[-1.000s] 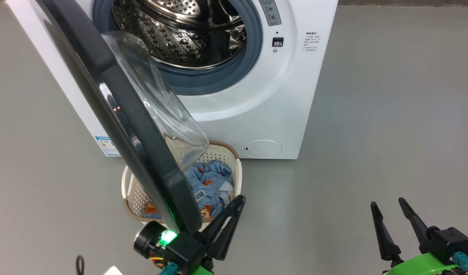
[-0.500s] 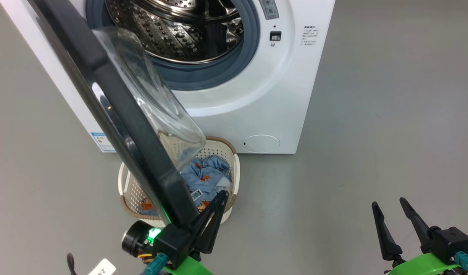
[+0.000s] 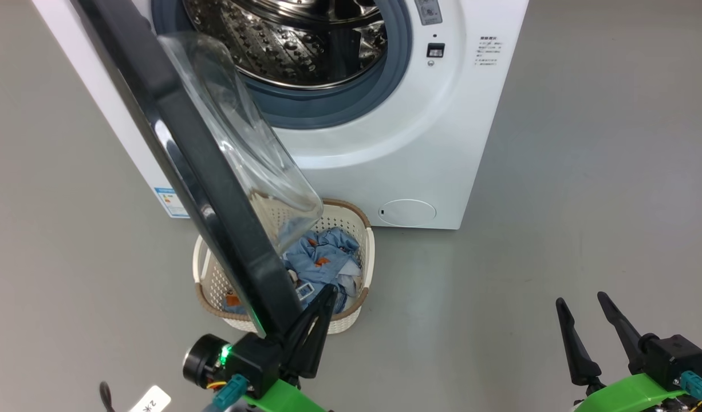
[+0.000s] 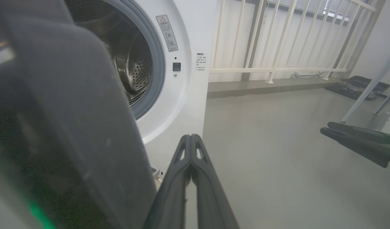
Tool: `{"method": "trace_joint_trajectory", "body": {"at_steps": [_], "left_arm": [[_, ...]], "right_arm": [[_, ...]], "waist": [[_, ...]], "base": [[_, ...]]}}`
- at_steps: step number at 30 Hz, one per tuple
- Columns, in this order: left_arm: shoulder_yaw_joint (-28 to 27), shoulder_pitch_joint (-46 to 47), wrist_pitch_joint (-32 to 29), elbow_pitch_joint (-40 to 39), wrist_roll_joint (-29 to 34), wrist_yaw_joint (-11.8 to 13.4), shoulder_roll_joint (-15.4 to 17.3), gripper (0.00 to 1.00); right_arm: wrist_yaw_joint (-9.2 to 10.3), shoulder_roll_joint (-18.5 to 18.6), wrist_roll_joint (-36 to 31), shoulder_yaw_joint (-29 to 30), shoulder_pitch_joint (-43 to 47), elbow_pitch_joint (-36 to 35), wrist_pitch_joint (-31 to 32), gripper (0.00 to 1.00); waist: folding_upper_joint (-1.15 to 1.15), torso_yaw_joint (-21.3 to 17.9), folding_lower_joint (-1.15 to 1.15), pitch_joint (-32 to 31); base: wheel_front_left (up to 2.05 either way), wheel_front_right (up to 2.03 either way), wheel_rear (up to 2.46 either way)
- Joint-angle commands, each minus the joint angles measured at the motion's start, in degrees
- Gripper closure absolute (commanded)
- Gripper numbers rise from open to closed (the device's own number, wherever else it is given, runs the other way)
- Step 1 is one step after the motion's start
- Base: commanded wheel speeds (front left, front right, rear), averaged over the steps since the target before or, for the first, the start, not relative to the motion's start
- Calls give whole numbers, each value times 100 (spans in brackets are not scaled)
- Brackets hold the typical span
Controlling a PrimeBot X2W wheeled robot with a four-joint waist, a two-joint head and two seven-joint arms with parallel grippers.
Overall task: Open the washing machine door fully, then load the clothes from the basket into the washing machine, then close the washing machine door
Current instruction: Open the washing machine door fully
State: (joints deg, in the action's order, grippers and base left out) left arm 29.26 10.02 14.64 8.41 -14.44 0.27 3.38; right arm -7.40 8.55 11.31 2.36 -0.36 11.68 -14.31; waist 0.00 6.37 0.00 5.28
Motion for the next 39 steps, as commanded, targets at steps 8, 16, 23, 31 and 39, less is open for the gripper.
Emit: {"method": "trace_joint_trajectory", "body": {"at_steps": [8, 16, 23, 31, 39], "left_arm": [[-403, 72, 35, -49, -46, 209, 70, 100], [-458, -115, 0, -264, -43, 400, 108, 100], [-409, -428, -191, -816, -13, 556, 209, 100], [-458, -657, -402, -1188, -55, 699, 314, 100], [-680, -564, -370, -1014, -160, 808, 380, 100]], "right_arm": [[-9, 11, 103, -152, -152, -93, -69, 0], [-9, -5, 146, -138, -160, -65, -69, 0], [-9, 9, 166, -121, -165, -71, -69, 0], [-9, 12, 191, -129, -204, -55, -69, 0], [-9, 16, 208, -146, -238, -29, -69, 0]], "waist": [[0, 89, 0, 8], [0, 226, 0, 51], [0, 383, 0, 100], [0, 563, 0, 163], [0, 688, 0, 146]], "base": [[0, 0, 0], [0, 0, 0], [0, 0, 0], [0, 0, 0], [0, 0, 0]]}}
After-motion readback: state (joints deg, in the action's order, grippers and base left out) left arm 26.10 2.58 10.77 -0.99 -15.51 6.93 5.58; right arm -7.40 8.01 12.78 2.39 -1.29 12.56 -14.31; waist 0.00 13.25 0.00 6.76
